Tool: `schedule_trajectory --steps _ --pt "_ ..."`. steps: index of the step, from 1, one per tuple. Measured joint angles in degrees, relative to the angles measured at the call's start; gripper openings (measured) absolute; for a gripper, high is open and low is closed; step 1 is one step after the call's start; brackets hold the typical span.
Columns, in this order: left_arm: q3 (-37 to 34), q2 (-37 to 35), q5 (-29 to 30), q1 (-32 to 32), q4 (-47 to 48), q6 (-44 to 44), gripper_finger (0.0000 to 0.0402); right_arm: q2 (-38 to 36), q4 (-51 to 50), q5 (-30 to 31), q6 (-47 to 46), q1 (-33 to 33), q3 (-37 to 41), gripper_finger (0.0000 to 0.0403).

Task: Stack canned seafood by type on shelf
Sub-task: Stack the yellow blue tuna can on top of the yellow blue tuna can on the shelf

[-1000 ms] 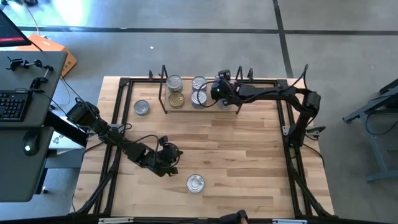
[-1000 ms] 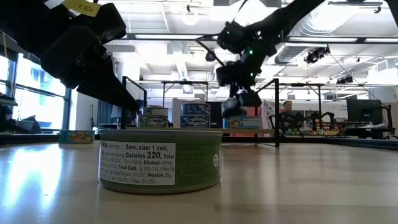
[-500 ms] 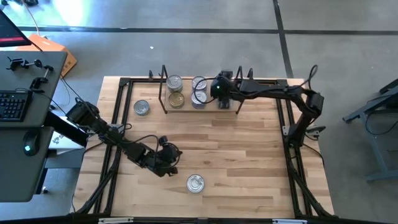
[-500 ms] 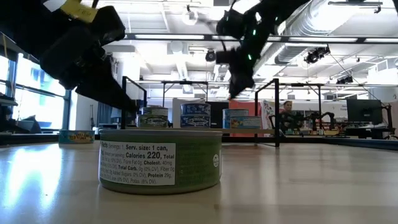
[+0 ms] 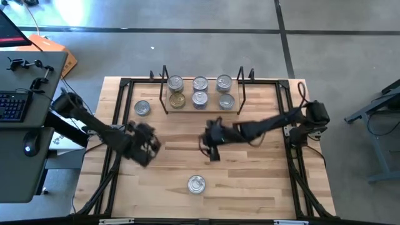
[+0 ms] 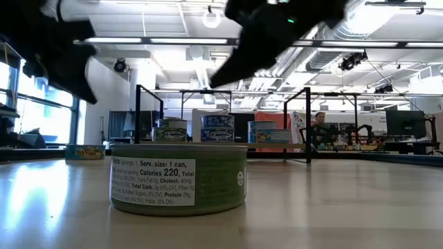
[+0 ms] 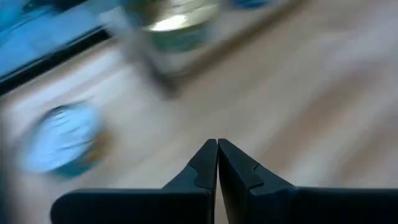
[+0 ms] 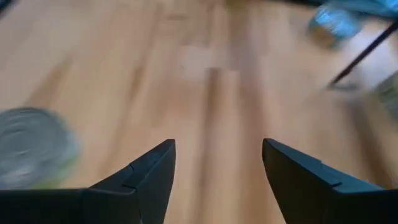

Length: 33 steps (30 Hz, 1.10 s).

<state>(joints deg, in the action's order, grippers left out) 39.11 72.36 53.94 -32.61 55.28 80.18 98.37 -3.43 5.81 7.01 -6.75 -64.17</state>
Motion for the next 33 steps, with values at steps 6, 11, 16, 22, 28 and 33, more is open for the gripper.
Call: schedule_trajectory --steps 6,11,16,22,28,33 --pt "-2.23 -2.13 -10.25 17.12 9.36 1.71 0.0001 0.09 12.07 9.00 -15.08 -10.37 11.53 0.0231" --pt "-8.84 -2.56 -14.03 34.81 -3.67 -14.29 0.0000 0.09 20.90 25.60 -18.58 -16.27 16.75 0.0231" --pt "-11.58 -2.55 -13.17 45.11 -13.51 -25.22 0.0000 0.09 22.98 29.39 -17.56 -17.36 17.43 0.0231" --pt "-12.08 -2.56 -8.52 50.27 -16.18 -29.97 0.0000 0.09 23.08 28.45 -16.02 -15.86 17.43 0.0231" --pt "-15.84 -2.63 -12.26 56.03 -24.45 -38.94 0.0000 0.09 23.06 28.20 -16.07 -15.36 17.43 0.0231" --pt "-16.03 -2.84 -19.51 55.33 -25.23 -40.58 0.0000 -0.09 23.18 27.88 -15.75 -16.19 17.43 0.0231"
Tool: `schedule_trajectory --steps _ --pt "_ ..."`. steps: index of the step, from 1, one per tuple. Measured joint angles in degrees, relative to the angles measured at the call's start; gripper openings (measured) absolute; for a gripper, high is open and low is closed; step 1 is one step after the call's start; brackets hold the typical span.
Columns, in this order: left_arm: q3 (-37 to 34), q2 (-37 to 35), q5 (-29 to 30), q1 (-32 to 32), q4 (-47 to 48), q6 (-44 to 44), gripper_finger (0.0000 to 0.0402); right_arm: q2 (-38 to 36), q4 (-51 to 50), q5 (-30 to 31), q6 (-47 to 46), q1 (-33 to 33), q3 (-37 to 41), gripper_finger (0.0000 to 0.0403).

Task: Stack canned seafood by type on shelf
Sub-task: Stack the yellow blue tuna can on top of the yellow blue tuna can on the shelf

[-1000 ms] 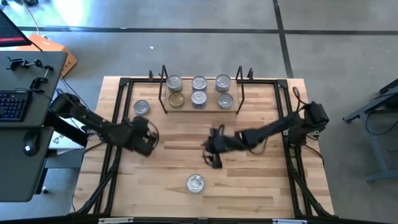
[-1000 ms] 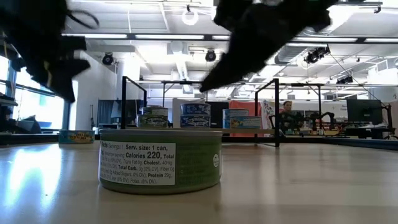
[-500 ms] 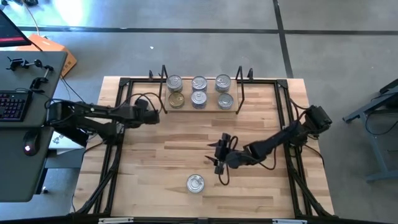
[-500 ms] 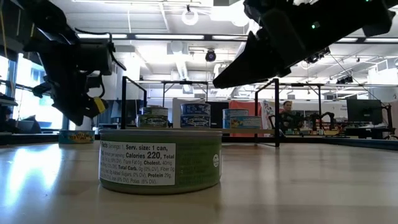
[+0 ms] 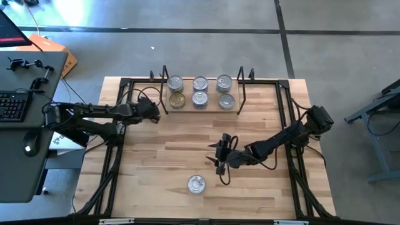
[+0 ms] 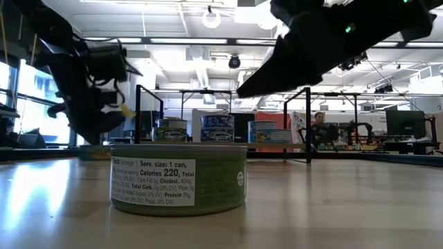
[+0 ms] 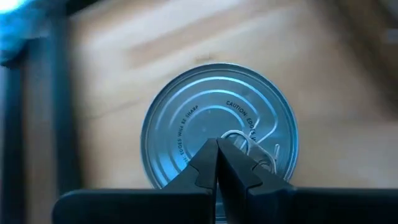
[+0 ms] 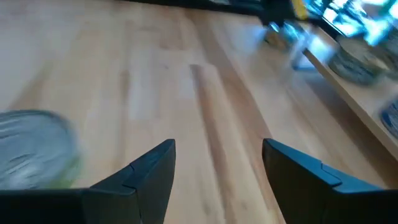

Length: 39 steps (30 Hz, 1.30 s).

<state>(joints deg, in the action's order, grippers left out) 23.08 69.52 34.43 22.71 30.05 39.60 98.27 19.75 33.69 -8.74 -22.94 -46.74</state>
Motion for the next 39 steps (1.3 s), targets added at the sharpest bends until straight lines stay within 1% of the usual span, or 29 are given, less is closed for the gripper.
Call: schedule_trajectory --steps 2,4,7,10,13,15,17,20,23,25,27,30,33,34,36,39 --pt "0.24 -0.17 -4.34 -2.61 -1.05 1.24 0.0000 -0.79 0.79 -1.37 2.67 -1.14 0.00 0.0231" --pt "0.24 -0.20 -5.81 -6.41 -1.18 3.21 0.0000 -2.54 1.08 -2.27 5.79 -2.48 0.00 0.0231" --pt "0.27 -0.22 -8.90 -13.70 -2.22 7.69 0.0000 -5.75 -0.40 -2.28 9.01 -4.41 0.00 0.0231" --pt "0.27 -0.22 -11.23 -22.34 -3.78 13.59 0.0000 -9.48 -2.73 -1.87 9.74 -5.97 0.00 0.0231" --pt "-0.02 0.07 -15.56 -31.95 -10.87 19.33 0.0000 -12.44 -4.83 -0.49 9.06 -7.15 0.00 0.0231" --pt "-0.61 0.98 -17.65 -37.93 -18.15 20.35 0.0000 -13.75 -6.09 0.58 8.76 -7.94 0.00 0.0231" --pt "-0.85 3.06 -15.77 -42.92 -27.18 19.97 0.0000 -14.46 -6.07 0.78 8.77 -8.24 0.00 0.0231" --pt "-0.91 9.78 -11.44 -46.72 -40.66 17.76 0.0000 -14.53 -6.27 0.79 8.77 -8.35 0.00 0.0231" --pt "-0.23 19.64 -8.16 -46.16 -53.38 16.81 0.0000 -14.39 -6.19 0.81 8.67 -8.33 -0.01 0.0231" --pt "1.74 26.54 -6.34 -44.15 -58.85 16.08 0.0000 -14.31 -6.25 0.81 8.66 -8.30 -0.02 0.0231" --pt "5.07 32.22 -6.78 -41.13 -64.41 11.61 0.0000 -14.31 -6.06 0.81 8.71 -8.20 0.00 0.0231" --pt "11.83 38.06 -8.43 -36.50 -70.94 -1.09 0.0000 -14.31 -5.93 0.81 8.78 -8.19 -0.02 0.0231" --pt "19.77 39.07 -13.80 -33.82 -69.77 -15.48 0.0000 -14.31 -6.42 0.82 8.57 -8.20 -0.02 0.0231" --pt "22.45 38.47 -15.49 -33.51 -68.43 -19.83 0.0000 -14.31 -7.09 0.82 7.84 -8.20 -0.02 0.0231" --pt "27.18 36.43 -17.45 -33.64 -62.04 -28.38 0.0000 -14.31 -9.19 0.82 5.45 -8.20 -0.07 0.0231" --pt "32.28 34.88 -18.02 -35.00 -46.65 -40.10 0.0000 -13.88 -14.57 0.84 -0.49 -8.20 -0.07 0.0231"
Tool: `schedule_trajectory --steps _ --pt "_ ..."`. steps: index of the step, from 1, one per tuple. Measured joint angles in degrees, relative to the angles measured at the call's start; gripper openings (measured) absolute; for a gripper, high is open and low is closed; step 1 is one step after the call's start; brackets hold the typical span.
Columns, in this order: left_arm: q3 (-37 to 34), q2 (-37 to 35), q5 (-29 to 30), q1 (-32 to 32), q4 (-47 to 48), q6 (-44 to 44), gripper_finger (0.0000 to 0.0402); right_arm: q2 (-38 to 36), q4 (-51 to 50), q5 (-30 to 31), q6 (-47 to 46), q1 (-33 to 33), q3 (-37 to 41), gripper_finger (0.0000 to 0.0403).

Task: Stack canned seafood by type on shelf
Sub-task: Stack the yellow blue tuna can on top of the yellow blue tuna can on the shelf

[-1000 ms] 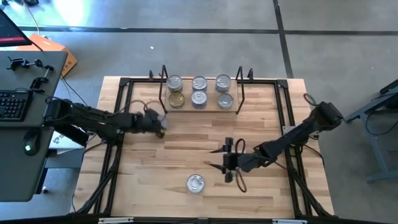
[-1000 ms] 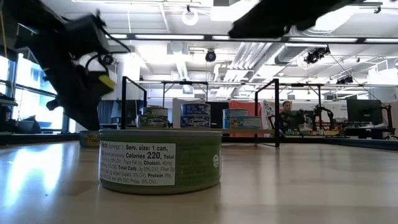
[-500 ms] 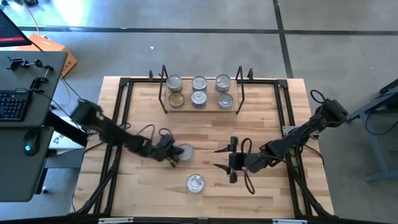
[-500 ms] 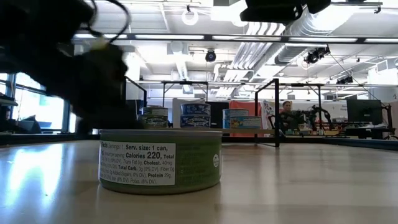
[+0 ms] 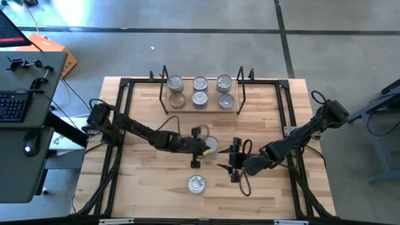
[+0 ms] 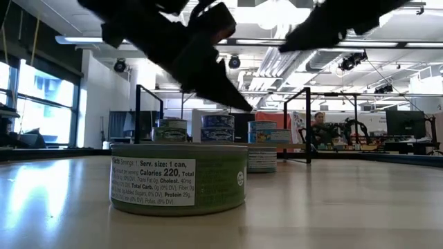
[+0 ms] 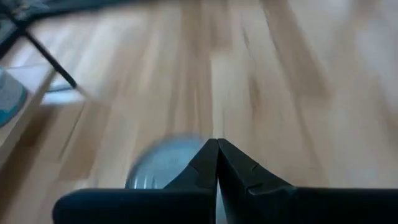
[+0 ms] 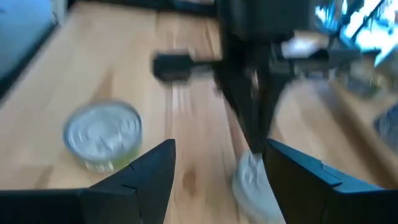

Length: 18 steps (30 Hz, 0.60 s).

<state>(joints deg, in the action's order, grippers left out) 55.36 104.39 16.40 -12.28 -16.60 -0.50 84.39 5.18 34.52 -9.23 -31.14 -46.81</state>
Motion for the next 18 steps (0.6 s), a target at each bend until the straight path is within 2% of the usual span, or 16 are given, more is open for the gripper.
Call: schedule_trajectory --steps 4,10,15,18 --pt "3.20 -0.62 1.76 -1.94 12.07 -10.34 0.0008 3.76 -4.15 -0.03 -6.16 -0.17 0.02 0.0231" --pt "2.31 2.07 1.46 -1.20 13.01 -19.02 0.0073 11.59 -4.90 1.40 -10.75 -2.26 0.07 0.0231" --pt "2.44 5.62 -2.49 2.24 11.68 -20.49 0.0134 9.36 -9.86 8.14 -13.97 -5.55 0.08 0.0231" --pt "2.62 6.80 -3.72 3.45 10.72 -22.11 0.0137 5.69 -14.23 10.16 -14.36 -7.38 0.02 0.0231"
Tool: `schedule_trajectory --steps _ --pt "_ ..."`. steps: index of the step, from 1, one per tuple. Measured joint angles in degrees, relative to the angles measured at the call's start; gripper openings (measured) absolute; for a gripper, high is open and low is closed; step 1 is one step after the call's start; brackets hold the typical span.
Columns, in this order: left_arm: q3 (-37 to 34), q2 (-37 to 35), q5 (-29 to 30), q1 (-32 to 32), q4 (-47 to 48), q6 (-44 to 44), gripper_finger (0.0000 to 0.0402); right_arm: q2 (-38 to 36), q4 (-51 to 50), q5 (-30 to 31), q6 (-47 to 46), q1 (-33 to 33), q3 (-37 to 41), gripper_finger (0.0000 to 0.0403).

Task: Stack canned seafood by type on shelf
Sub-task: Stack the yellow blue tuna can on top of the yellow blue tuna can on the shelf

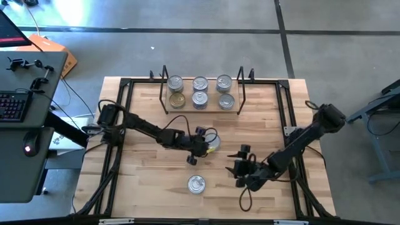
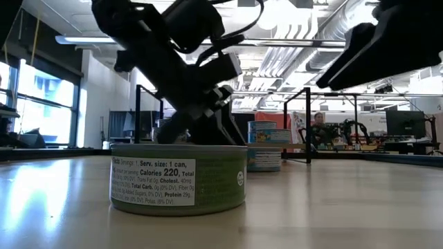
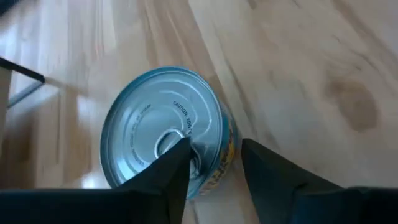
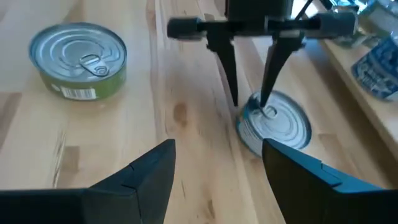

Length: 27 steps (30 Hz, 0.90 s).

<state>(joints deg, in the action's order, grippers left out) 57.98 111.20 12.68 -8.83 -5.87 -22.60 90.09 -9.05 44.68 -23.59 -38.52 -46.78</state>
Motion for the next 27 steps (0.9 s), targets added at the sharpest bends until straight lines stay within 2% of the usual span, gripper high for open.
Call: schedule_trajectory --steps 3,6,8,13,18,27 --pt "0.01 0.61 -0.22 0.26 -2.29 -1.55 0.0100 -1.84 -1.96 -0.33 2.84 -0.20 0.00 0.0231" --pt "0.52 0.70 -2.94 0.28 -3.97 -1.06 0.0037 -1.45 -2.11 -2.81 9.67 0.57 0.00 0.0231" --pt "1.53 0.95 -4.03 0.32 -3.93 0.68 0.0011 -0.23 -2.32 -3.09 15.16 1.24 0.00 0.0231" --pt "4.79 1.00 -4.28 0.34 -3.64 4.70 0.0010 2.39 -1.65 -1.83 25.26 3.65 0.02 0.0232" --pt "7.69 0.95 -7.86 0.69 -4.03 8.98 0.0003 4.70 -0.46 -1.42 31.40 6.66 0.02 0.0232" --pt "9.57 0.92 -8.23 0.95 -4.32 10.97 0.0001 11.07 6.08 0.58 29.61 9.14 0.04 0.0232"
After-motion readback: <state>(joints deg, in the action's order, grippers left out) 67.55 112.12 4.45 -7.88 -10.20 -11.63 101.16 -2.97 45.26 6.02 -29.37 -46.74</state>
